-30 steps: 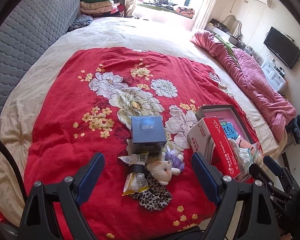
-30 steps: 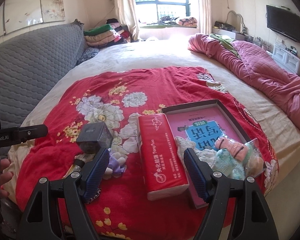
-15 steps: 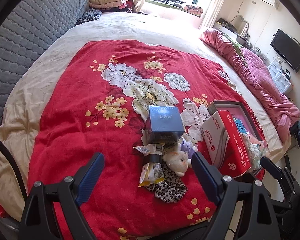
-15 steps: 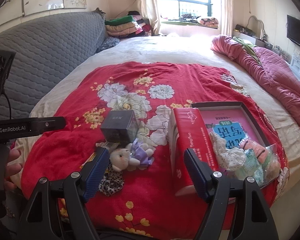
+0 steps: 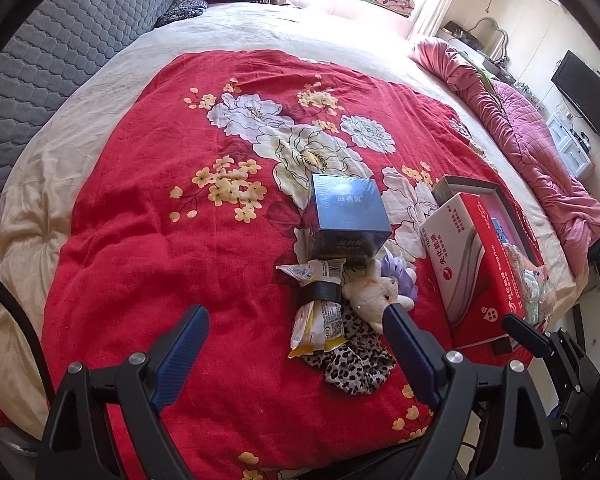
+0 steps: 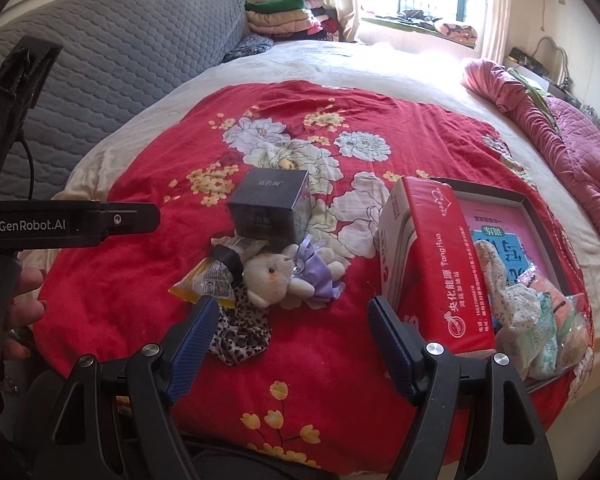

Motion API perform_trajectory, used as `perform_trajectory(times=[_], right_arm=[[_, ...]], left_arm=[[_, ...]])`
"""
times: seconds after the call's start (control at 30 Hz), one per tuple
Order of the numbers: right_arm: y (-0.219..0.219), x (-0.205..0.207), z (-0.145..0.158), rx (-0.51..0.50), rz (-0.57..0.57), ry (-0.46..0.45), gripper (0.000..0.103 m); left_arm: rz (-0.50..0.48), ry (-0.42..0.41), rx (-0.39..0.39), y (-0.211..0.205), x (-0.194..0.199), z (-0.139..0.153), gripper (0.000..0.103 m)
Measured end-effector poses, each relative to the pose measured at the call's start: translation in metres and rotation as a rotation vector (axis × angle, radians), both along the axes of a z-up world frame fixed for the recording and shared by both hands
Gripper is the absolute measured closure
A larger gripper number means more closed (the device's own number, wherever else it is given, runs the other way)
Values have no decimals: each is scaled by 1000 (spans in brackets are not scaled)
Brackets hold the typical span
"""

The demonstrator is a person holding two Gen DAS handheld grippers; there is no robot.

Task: Organize soft objects
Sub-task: 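Close the left tool on the yellow snack bag while the right tool reaches toward the leopard-print cloth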

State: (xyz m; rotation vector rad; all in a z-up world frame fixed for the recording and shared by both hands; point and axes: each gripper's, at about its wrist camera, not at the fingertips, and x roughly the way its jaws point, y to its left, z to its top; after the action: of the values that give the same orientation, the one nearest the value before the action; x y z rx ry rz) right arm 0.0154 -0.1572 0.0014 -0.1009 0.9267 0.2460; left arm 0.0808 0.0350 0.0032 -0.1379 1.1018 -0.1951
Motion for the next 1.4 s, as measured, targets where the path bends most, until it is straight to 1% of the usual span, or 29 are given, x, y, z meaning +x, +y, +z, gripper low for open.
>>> perform_trajectory(times=[0.3,0.63,0.87,1.07,1.2,1.3,1.4], right_arm=[[19,14,-29,-60,88,37,25],[29,27,-55,-75,140,75,25],[39,41,-80,-138,199,103,25],[44,50,-97,-200,226,98,25],[41,56,-102,-193,234,71,24],[36,63,-107,-170,231,72,24],[35,66,-110,-170,240,48,24]], left_arm=[[-2,40,10,-2,6,-26,15],[0,75,10,-2,14,-48,15],[0,111,11,-2,22,-65,15],[-10,130,15,-6,27,-76,15],[-15,145,16,-8,31,-84,15],[-18,154,15,-10,34,-89,15],[-24,162,2,-12,37,-92,15]])
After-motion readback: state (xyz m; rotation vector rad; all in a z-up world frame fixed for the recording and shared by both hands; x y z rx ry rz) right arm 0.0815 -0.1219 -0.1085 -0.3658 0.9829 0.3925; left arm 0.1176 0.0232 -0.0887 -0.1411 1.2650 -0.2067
